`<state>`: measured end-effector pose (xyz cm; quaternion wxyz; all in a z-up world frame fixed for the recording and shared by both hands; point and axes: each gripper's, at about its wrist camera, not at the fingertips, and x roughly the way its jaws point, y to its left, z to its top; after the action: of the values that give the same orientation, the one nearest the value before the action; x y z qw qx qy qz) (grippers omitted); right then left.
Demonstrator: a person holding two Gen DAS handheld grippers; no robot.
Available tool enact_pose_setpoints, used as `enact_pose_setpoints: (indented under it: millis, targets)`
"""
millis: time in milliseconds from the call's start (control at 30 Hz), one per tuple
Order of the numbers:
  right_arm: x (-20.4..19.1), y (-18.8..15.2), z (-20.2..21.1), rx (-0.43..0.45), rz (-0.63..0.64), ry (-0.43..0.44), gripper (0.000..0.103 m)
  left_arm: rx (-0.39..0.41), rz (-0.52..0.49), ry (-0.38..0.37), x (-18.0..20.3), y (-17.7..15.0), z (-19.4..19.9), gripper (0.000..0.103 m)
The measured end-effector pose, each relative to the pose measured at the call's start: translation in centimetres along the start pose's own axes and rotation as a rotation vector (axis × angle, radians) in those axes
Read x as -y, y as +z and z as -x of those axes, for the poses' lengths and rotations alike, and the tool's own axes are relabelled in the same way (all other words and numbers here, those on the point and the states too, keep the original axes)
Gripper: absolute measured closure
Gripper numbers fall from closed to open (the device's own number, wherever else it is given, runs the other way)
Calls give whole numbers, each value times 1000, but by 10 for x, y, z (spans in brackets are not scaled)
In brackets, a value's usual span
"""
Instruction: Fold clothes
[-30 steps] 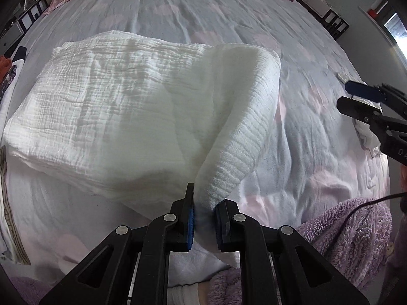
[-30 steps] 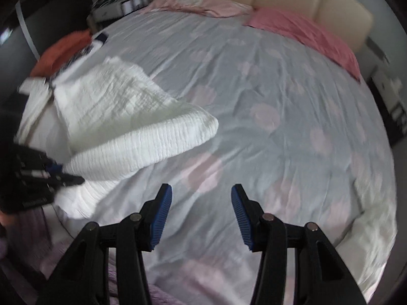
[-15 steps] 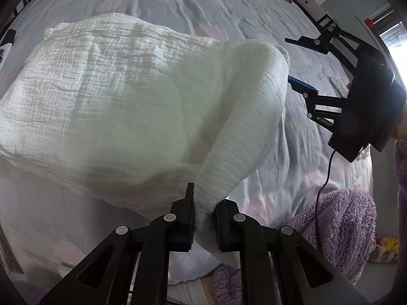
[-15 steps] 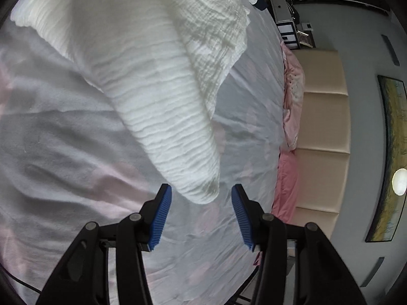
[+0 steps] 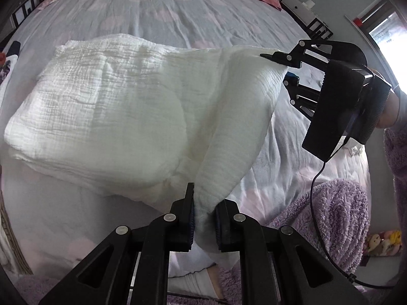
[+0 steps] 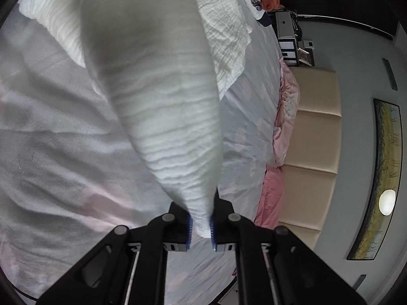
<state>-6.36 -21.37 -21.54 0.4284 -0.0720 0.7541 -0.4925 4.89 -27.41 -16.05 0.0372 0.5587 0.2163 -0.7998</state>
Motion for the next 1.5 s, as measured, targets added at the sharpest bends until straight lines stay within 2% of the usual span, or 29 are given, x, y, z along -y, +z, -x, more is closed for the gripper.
enact_pose_setpoints:
  millis: [233, 333, 467, 567, 667, 900, 1100, 1267, 1500]
  targets:
    - [24, -2, 67, -11, -13, -29, 94, 62, -117, -51, 35, -31, 58, 90]
    - [20, -6, 98, -27, -2, 10, 94, 59, -146, -83, 47, -51, 71, 90]
    - [3, -9, 136, -46, 26, 105, 94, 32, -170, -107, 52, -76, 84, 90]
    - [-3, -4, 151, -37, 9, 136, 94, 29, -175, -84, 36, -74, 96, 90]
    - [3, 7, 153, -39, -47, 124, 94, 42, -176, -44, 20, -65, 107, 90]
    - [68, 49, 113, -23, -263, 151, 94, 78, -118, 64, -43, -25, 123, 90]
    - [109, 92, 56, -11, -342, 207, 94, 96, -27, 115, -112, 12, 126, 90]
    - [125, 130, -3, -8, -374, 274, 94, 90, 49, 136, -168, 37, 102, 90]
    - [119, 163, -91, -25, -431, 381, 94, 47, 168, 126, -234, 58, 45, 90]
